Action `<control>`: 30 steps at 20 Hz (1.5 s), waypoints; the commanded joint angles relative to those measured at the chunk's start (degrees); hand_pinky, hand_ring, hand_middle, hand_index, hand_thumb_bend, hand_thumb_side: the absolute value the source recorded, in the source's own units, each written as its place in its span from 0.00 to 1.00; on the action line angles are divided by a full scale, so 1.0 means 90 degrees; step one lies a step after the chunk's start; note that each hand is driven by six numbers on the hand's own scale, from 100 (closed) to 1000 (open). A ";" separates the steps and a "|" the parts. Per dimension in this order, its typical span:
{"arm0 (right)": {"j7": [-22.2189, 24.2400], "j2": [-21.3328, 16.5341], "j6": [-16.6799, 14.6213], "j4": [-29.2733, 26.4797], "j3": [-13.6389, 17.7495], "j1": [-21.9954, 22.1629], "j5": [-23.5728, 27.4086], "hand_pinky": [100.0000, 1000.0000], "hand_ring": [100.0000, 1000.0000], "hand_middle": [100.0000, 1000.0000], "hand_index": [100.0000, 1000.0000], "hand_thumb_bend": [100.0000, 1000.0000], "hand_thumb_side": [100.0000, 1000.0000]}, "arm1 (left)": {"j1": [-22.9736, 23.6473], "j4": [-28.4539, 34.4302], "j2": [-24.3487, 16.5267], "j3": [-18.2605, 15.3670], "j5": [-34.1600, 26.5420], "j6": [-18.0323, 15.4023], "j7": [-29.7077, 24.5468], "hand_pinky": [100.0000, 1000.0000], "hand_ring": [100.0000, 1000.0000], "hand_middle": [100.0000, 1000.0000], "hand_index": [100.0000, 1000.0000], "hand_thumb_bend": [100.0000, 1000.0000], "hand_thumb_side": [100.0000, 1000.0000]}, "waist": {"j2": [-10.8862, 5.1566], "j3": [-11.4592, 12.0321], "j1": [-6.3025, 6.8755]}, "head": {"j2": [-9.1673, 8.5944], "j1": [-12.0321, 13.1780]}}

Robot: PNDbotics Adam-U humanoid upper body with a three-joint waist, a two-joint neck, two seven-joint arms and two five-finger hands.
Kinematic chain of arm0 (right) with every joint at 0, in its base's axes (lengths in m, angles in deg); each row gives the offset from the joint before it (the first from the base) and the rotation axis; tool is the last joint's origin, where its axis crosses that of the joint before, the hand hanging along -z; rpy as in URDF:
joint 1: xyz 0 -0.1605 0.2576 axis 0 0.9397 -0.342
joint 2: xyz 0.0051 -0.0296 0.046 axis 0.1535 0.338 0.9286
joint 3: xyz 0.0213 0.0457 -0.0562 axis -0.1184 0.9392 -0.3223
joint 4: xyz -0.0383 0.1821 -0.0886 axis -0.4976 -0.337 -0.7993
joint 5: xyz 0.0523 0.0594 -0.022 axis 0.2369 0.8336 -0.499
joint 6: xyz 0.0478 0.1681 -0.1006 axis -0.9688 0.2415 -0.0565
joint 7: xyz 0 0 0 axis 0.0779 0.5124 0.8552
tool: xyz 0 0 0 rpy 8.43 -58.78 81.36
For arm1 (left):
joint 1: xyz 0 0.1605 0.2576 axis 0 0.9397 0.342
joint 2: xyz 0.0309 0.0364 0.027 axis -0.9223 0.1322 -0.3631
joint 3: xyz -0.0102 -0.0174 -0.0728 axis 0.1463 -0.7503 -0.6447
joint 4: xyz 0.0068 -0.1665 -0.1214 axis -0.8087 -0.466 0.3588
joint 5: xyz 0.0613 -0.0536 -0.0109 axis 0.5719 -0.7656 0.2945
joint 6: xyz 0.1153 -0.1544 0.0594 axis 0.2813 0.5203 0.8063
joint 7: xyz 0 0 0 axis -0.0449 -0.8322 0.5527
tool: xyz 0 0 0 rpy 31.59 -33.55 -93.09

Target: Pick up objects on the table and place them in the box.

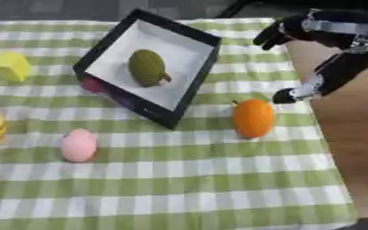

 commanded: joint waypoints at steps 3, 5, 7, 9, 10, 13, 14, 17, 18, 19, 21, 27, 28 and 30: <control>-0.0026 -0.0252 0.0096 -0.0230 0.0045 0.0118 -0.0300 0.93 0.85 0.85 0.86 0.45 0.04 | -0.0011 0.0107 -0.0161 -0.0001 0.0021 -0.0006 -0.0009 0.98 0.63 0.71 0.79 0.21 0.77 | -0.0140 -0.0002 -0.0080 | -0.0017 0.0084; -0.0027 -0.0224 0.0154 -0.0296 -0.0017 0.0129 -0.0453 0.93 0.85 0.83 0.85 0.44 0.01 | -0.0013 0.0105 -0.0158 0.0006 0.0018 -0.0004 -0.0014 0.98 0.63 0.71 0.79 0.20 0.77 | -0.0130 0.0002 -0.0073 | -0.0017 0.0077; -0.0056 -0.0186 0.0221 -0.0336 -0.0096 0.0112 -0.0670 0.93 0.84 0.82 0.85 0.44 0.01 | -0.0017 0.0105 -0.0158 0.0011 0.0014 -0.0005 -0.0019 0.98 0.63 0.71 0.79 0.20 0.77 | -0.0123 0.0014 -0.0065 | -0.0017 0.0059; -0.0063 -0.0150 0.0278 -0.0340 -0.0215 0.0071 -0.0901 0.92 0.84 0.81 0.85 0.43 0.00 | -0.0023 0.0102 -0.0156 0.0020 0.0009 -0.0004 -0.0025 0.98 0.63 0.71 0.79 0.20 0.77 | -0.0115 0.0032 -0.0058 | -0.0017 0.0048; -0.0079 -0.0129 0.0302 -0.0334 -0.0269 0.0037 -0.1016 0.92 0.83 0.81 0.84 0.43 0.00 | -0.0026 0.0101 -0.0153 0.0029 0.0007 -0.0003 -0.0033 0.98 0.63 0.71 0.79 0.20 0.77 | -0.0110 0.0044 -0.0054 | -0.0017 0.0040; -0.0124 -0.0041 0.0349 -0.0281 -0.0463 -0.0047 -0.1364 0.91 0.82 0.80 0.84 0.44 0.01 | -0.0037 0.0100 -0.0146 0.0043 -0.0001 -0.0003 -0.0051 0.98 0.63 0.71 0.79 0.20 0.77 | -0.0087 0.0089 -0.0039 | -0.0017 0.0005; -0.0108 -0.0008 0.0360 -0.0248 -0.0544 -0.0065 -0.1475 0.91 0.82 0.80 0.83 0.44 0.02 | -0.0040 0.0100 -0.0145 0.0045 -0.0004 -0.0004 -0.0053 0.98 0.63 0.71 0.79 0.20 0.77 | -0.0078 0.0104 -0.0035 | -0.0017 -0.0004; -0.0054 0.0130 0.0376 -0.0135 -0.0713 -0.0119 -0.1729 0.91 0.82 0.78 0.83 0.45 0.02 | -0.0046 0.0096 -0.0138 0.0052 -0.0014 -0.0004 -0.0059 0.98 0.63 0.71 0.79 0.20 0.77 | -0.0050 0.0130 -0.0022 | -0.0017 -0.0024; -0.0039 0.0213 0.0395 -0.0066 -0.0751 -0.0137 -0.1802 0.91 0.81 0.78 0.82 0.45 0.02 | -0.0052 0.0097 -0.0130 0.0058 -0.0020 -0.0005 -0.0064 0.98 0.63 0.71 0.79 0.20 0.77 | -0.0036 0.0139 -0.0017 | -0.0017 -0.0032; -0.0031 0.0281 0.0402 -0.0003 -0.0783 -0.0155 -0.1873 0.91 0.81 0.78 0.82 0.45 0.02 | -0.0056 0.0096 -0.0126 0.0062 -0.0023 -0.0004 -0.0069 0.98 0.63 0.71 0.79 0.20 0.77 | -0.0027 0.0144 -0.0014 | -0.0017 -0.0036; -0.0008 0.0403 0.0407 0.0133 -0.0834 -0.0165 -0.2005 0.91 0.81 0.77 0.82 0.45 0.02 | -0.0064 0.0096 -0.0121 0.0064 -0.0027 -0.0004 -0.0074 0.98 0.63 0.71 0.79 0.20 0.77 | -0.0007 0.0151 -0.0006 | -0.0017 -0.0037; 0.0159 0.0615 0.0310 0.0547 -0.0965 -0.0176 -0.2479 0.90 0.79 0.68 0.85 0.45 0.02 | -0.0079 0.0096 -0.0107 0.0072 -0.0038 -0.0004 -0.0084 0.98 0.63 0.71 0.79 0.20 0.78 | 0.0030 0.0170 0.0005 | -0.0017 -0.0055; 0.0166 0.0645 0.0277 0.0626 -0.0981 -0.0175 -0.2605 0.90 0.79 0.68 0.86 0.45 0.02 | -0.0082 0.0097 -0.0105 0.0074 -0.0039 -0.0004 -0.0086 0.98 0.63 0.71 0.79 0.20 0.78 | 0.0035 0.0177 0.0005 | -0.0017 -0.0056; 0.0193 0.0703 0.0206 0.0779 -0.1019 -0.0176 -0.2813 0.90 0.80 0.69 0.87 0.46 0.02 | -0.0086 0.0098 -0.0100 0.0078 -0.0041 -0.0004 -0.0091 0.98 0.63 0.71 0.79 0.20 0.78 | 0.0044 0.0187 0.0004 | -0.0017 -0.0066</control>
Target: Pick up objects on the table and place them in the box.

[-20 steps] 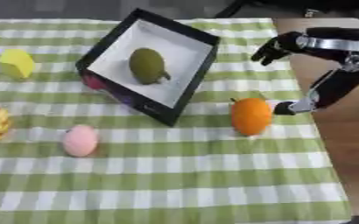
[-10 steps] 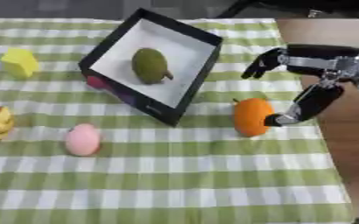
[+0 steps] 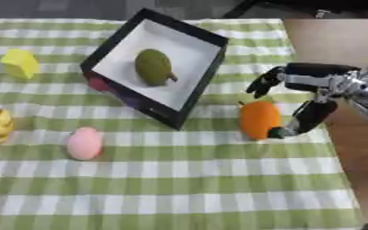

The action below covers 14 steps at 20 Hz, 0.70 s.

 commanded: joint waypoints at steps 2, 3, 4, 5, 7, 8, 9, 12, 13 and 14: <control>0.0035 -0.0009 -0.0126 0.0323 -0.0004 -0.0089 -0.0407 0.90 0.80 0.69 0.88 0.46 0.03 | -0.0041 0.0100 -0.0094 0.0008 -0.0006 -0.0010 -0.0028 0.98 0.63 0.71 0.79 0.20 0.78 | 0.0048 0.0015 0.0002 | -0.0017 -0.0030; 0.0022 0.0035 -0.0148 0.0405 -0.0015 -0.0095 -0.0471 0.90 0.80 0.69 0.88 0.46 0.02 | -0.0046 0.0101 -0.0093 0.0011 -0.0007 -0.0009 -0.0032 0.98 0.63 0.71 0.79 0.20 0.78 | 0.0055 0.0021 0.0003 | -0.0017 -0.0029; 0.0003 0.0082 -0.0167 0.0475 -0.0020 -0.0103 -0.0521 0.90 0.80 0.69 0.88 0.46 0.02 | -0.0051 0.0102 -0.0091 0.0012 -0.0008 -0.0010 -0.0035 0.98 0.63 0.71 0.79 0.20 0.78 | 0.0063 0.0027 0.0005 | -0.0017 -0.0028; -0.0015 0.0125 -0.0186 0.0531 -0.0024 -0.0111 -0.0560 0.90 0.80 0.69 0.88 0.46 0.02 | -0.0056 0.0103 -0.0090 0.0013 -0.0010 -0.0010 -0.0036 0.98 0.63 0.71 0.79 0.20 0.78 | 0.0070 0.0032 0.0006 | -0.0017 -0.0027; -0.0029 0.0201 -0.0216 0.0603 -0.0040 -0.0139 -0.0612 0.90 0.79 0.68 0.87 0.45 0.02 | -0.0060 0.0101 -0.0087 0.0016 -0.0014 -0.0009 -0.0039 0.98 0.63 0.71 0.79 0.20 0.78 | 0.0085 0.0040 0.0007 | -0.0017 -0.0031; -0.0044 0.0235 -0.0218 0.0628 -0.0049 -0.0157 -0.0618 0.89 0.78 0.66 0.86 0.45 0.02 | -0.0063 0.0101 -0.0085 0.0020 -0.0015 -0.0009 -0.0042 0.98 0.63 0.71 0.79 0.20 0.78 | 0.0093 0.0044 0.0006 | -0.0017 -0.0037; -0.0071 0.0265 -0.0212 0.0646 -0.0061 -0.0175 -0.0606 0.89 0.78 0.66 0.86 0.45 0.02 | -0.0067 0.0102 -0.0083 0.0023 -0.0016 -0.0008 -0.0046 0.98 0.63 0.71 0.79 0.20 0.78 | 0.0099 0.0047 0.0003 | -0.0017 -0.0042; -0.0167 0.0347 -0.0193 0.0658 -0.0100 -0.0232 -0.0591 0.89 0.78 0.65 0.86 0.45 0.01 | -0.0078 0.0104 -0.0075 0.0030 -0.0018 -0.0006 -0.0057 0.98 0.63 0.71 0.79 0.20 0.78 | 0.0115 0.0055 -0.0005 | -0.0017 -0.0041; -0.0195 0.0376 -0.0193 0.0663 -0.0109 -0.0250 -0.0624 0.89 0.78 0.65 0.86 0.45 0.01 | -0.0080 0.0104 -0.0072 0.0032 -0.0019 -0.0005 -0.0059 0.98 0.63 0.71 0.79 0.20 0.78 | 0.0119 0.0057 -0.0008 | -0.0017 -0.0041; -0.0227 0.0402 -0.0191 0.0676 -0.0120 -0.0275 -0.0683 0.88 0.77 0.64 0.84 0.44 0.00 | -0.0081 0.0103 -0.0070 0.0034 -0.0020 -0.0004 -0.0061 0.98 0.63 0.71 0.79 0.20 0.78 | 0.0121 0.0060 -0.0011 | -0.0017 -0.0043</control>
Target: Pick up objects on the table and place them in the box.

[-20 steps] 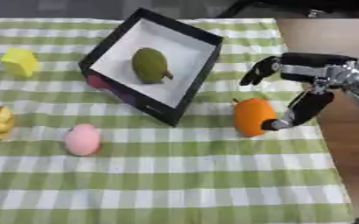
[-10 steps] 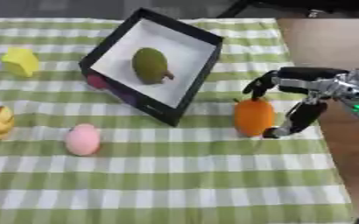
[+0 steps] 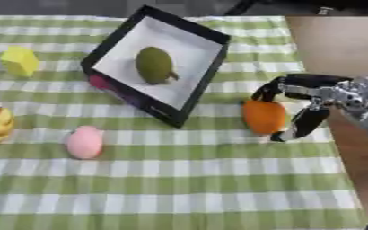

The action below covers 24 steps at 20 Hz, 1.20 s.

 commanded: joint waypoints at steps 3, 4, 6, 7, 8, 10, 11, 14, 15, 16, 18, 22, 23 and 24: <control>-0.0192 -0.0003 0.0026 0.0083 -0.0063 -0.0151 -0.0284 0.86 0.75 0.59 0.77 0.44 0.00 | -0.0062 0.0106 -0.0071 0.0002 -0.0019 -0.0002 -0.0033 0.98 0.63 0.71 0.79 0.20 0.78 | 0.0039 0.0025 -0.0016 | -0.0017 -0.0023; -0.0249 0.0022 0.0051 0.0105 -0.0081 -0.0169 -0.0296 0.85 0.73 0.57 0.73 0.43 0.00 | -0.0063 0.0107 -0.0070 0.0002 -0.0019 -0.0002 -0.0036 0.98 0.63 0.71 0.79 0.20 0.78 | 0.0042 0.0032 -0.0017 | -0.0017 -0.0024; -0.0391 0.0050 0.0124 0.0131 -0.0094 -0.0195 -0.0296 0.83 0.71 0.54 0.69 0.40 0.00 | -0.0060 0.0106 -0.0067 -0.0001 -0.0019 -0.0002 -0.0036 0.99 0.63 0.71 0.79 0.20 0.78 | 0.0046 0.0038 -0.0021 | -0.0017 -0.0028; -0.0465 0.0058 0.0156 0.0139 -0.0098 -0.0205 -0.0297 0.82 0.70 0.53 0.66 0.39 0.00 | -0.0059 0.0105 -0.0065 -0.0001 -0.0019 -0.0001 -0.0035 0.99 0.63 0.71 0.79 0.20 0.78 | 0.0047 0.0039 -0.0025 | -0.0017 -0.0031; -0.0532 0.0062 0.0172 0.0140 -0.0106 -0.0214 -0.0302 0.81 0.68 0.51 0.63 0.36 0.00 | -0.0060 0.0106 -0.0062 0.0000 -0.0019 0.0000 -0.0037 0.98 0.63 0.71 0.79 0.20 0.78 | 0.0048 0.0039 -0.0030 | -0.0017 -0.0033; -0.0647 0.0065 0.0159 0.0126 -0.0128 -0.0235 -0.0332 0.80 0.66 0.48 0.59 0.32 0.00 | -0.0066 0.0109 -0.0058 0.0003 -0.0017 0.0002 -0.0041 0.98 0.63 0.70 0.78 0.20 0.78 | 0.0046 0.0036 -0.0041 | -0.0017 -0.0033; -0.0712 0.0068 0.0145 0.0118 -0.0131 -0.0245 -0.0347 0.79 0.66 0.46 0.57 0.28 0.00 | -0.0068 0.0110 -0.0056 0.0003 -0.0016 0.0004 -0.0042 0.99 0.63 0.70 0.78 0.20 0.78 | 0.0045 0.0032 -0.0046 | -0.0017 -0.0034; -0.0913 0.0071 0.0088 0.0085 -0.0140 -0.0258 -0.0361 0.78 0.63 0.45 0.48 0.20 0.00 | -0.0066 0.0111 -0.0056 0.0001 -0.0010 0.0010 -0.0041 0.99 0.63 0.70 0.78 0.19 0.78 | 0.0038 0.0026 -0.0057 | -0.0017 -0.0034; -0.0976 0.0071 0.0064 0.0071 -0.0144 -0.0260 -0.0350 0.77 0.62 0.45 0.46 0.19 0.00 | -0.0065 0.0113 -0.0054 -0.0001 -0.0009 0.0011 -0.0039 0.99 0.63 0.70 0.78 0.19 0.78 | 0.0034 0.0025 -0.0061 | -0.0017 -0.0033; -0.1039 0.0069 0.0044 0.0055 -0.0144 -0.0263 -0.0336 0.77 0.63 0.44 0.45 0.17 0.00 | -0.0063 0.0115 -0.0053 -0.0003 -0.0011 0.0010 -0.0038 0.99 0.63 0.70 0.78 0.19 0.78 | 0.0029 0.0025 -0.0064 | -0.0017 -0.0032; -0.1151 0.0061 -0.0001 0.0009 -0.0133 -0.0266 -0.0319 0.77 0.63 0.44 0.43 0.15 0.00 | -0.0058 0.0116 -0.0051 -0.0008 -0.0013 0.0010 -0.0034 0.99 0.63 0.70 0.78 0.19 0.78 | 0.0017 0.0021 -0.0070 | -0.0017 -0.0031; -0.1224 0.0010 -0.0120 -0.0256 0.0025 -0.0232 -0.0132 0.77 0.63 0.44 0.44 0.12 0.00 | -0.0044 0.0118 -0.0052 -0.0023 -0.0012 0.0007 -0.0026 0.99 0.63 0.70 0.78 0.20 0.78 | -0.0014 -0.0009 -0.0074 | -0.0017 -0.0018; -0.1223 -0.0027 -0.0143 -0.0365 0.0101 -0.0231 -0.0076 0.77 0.63 0.45 0.46 0.11 0.00 | -0.0040 0.0118 -0.0054 -0.0028 -0.0010 0.0006 -0.0022 0.99 0.63 0.69 0.78 0.19 0.78 | -0.0023 -0.0022 -0.0074 | -0.0017 -0.0015; -0.1220 -0.0071 -0.0155 -0.0475 0.0179 -0.0237 -0.0017 0.77 0.64 0.46 0.46 0.11 0.00 | -0.0037 0.0119 -0.0056 -0.0032 -0.0008 0.0005 -0.0018 0.99 0.63 0.69 0.78 0.19 0.78 | -0.0033 -0.0033 -0.0075 | -0.0017 -0.0013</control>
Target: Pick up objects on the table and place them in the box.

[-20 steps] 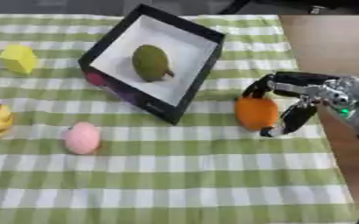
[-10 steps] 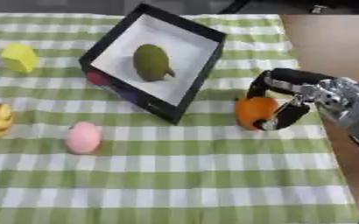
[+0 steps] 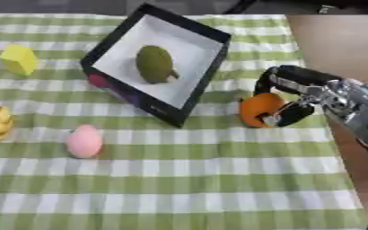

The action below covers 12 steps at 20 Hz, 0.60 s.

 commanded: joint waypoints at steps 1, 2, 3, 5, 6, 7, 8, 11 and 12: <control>-0.0032 -0.0309 -0.0060 -0.0432 0.0326 -0.0074 0.0203 0.77 0.64 0.47 0.47 0.11 0.00 | -0.0006 0.0120 -0.0063 -0.0036 0.0008 -0.0005 0.0006 0.99 0.63 0.69 0.78 0.19 0.78 | -0.0063 -0.0033 -0.0076 | -0.0017 0.0008; -0.0037 -0.0365 -0.0049 -0.0541 0.0396 -0.0094 0.0265 0.77 0.64 0.47 0.47 0.11 0.00 | -0.0004 0.0120 -0.0065 -0.0038 0.0011 -0.0005 0.0009 0.99 0.63 0.69 0.78 0.19 0.78 | -0.0071 -0.0041 -0.0077 | -0.0017 0.0007; -0.0045 -0.0429 -0.0041 -0.0652 0.0459 -0.0142 0.0328 0.77 0.64 0.47 0.47 0.11 0.00 | -0.0002 0.0119 -0.0068 -0.0038 0.0014 -0.0004 0.0010 0.99 0.63 0.69 0.78 0.19 0.78 | -0.0080 -0.0045 -0.0078 | -0.0017 0.0003; -0.0064 -0.0559 -0.0034 -0.0876 0.0583 -0.0287 0.0454 0.77 0.64 0.48 0.48 0.12 0.00 | 0.0005 0.0118 -0.0072 -0.0037 0.0021 -0.0002 0.0008 0.99 0.63 0.69 0.78 0.19 0.78 | -0.0095 -0.0048 -0.0077 | -0.0017 -0.0002; -0.0072 -0.0610 -0.0027 -0.0977 0.0640 -0.0358 0.0504 0.77 0.64 0.48 0.48 0.13 0.00 | 0.0009 0.0117 -0.0074 -0.0038 0.0024 -0.0003 0.0008 0.99 0.63 0.69 0.78 0.19 0.78 | -0.0099 -0.0048 -0.0075 | -0.0017 -0.0004; -0.0078 -0.0654 -0.0019 -0.1068 0.0691 -0.0432 0.0554 0.77 0.64 0.48 0.48 0.14 0.00 | 0.0014 0.0117 -0.0077 -0.0040 0.0025 -0.0004 0.0009 0.99 0.63 0.69 0.78 0.19 0.78 | -0.0105 -0.0042 -0.0073 | -0.0017 -0.0009; -0.0079 -0.0701 -0.0007 -0.1153 0.0743 -0.0520 0.0620 0.77 0.64 0.48 0.48 0.14 0.00 | 0.0019 0.0116 -0.0080 -0.0043 0.0025 -0.0005 0.0012 0.99 0.63 0.69 0.78 0.19 0.78 | -0.0109 -0.0038 -0.0071 | -0.0017 -0.0013; -0.0094 -0.0813 0.0064 -0.1346 0.0902 -0.0905 0.0839 0.77 0.64 0.48 0.48 0.15 0.00 | 0.0032 0.0113 -0.0095 -0.0044 0.0028 -0.0009 0.0016 0.99 0.63 0.69 0.78 0.19 0.78 | -0.0132 -0.0016 -0.0071 | -0.0017 -0.0035; -0.0101 -0.0832 0.0091 -0.1380 0.0935 -0.1035 0.0897 0.77 0.64 0.48 0.48 0.15 0.00 | 0.0037 0.0113 -0.0100 -0.0043 0.0029 -0.0010 0.0014 0.99 0.63 0.69 0.78 0.19 0.78 | -0.0138 -0.0009 -0.0072 | -0.0017 -0.0039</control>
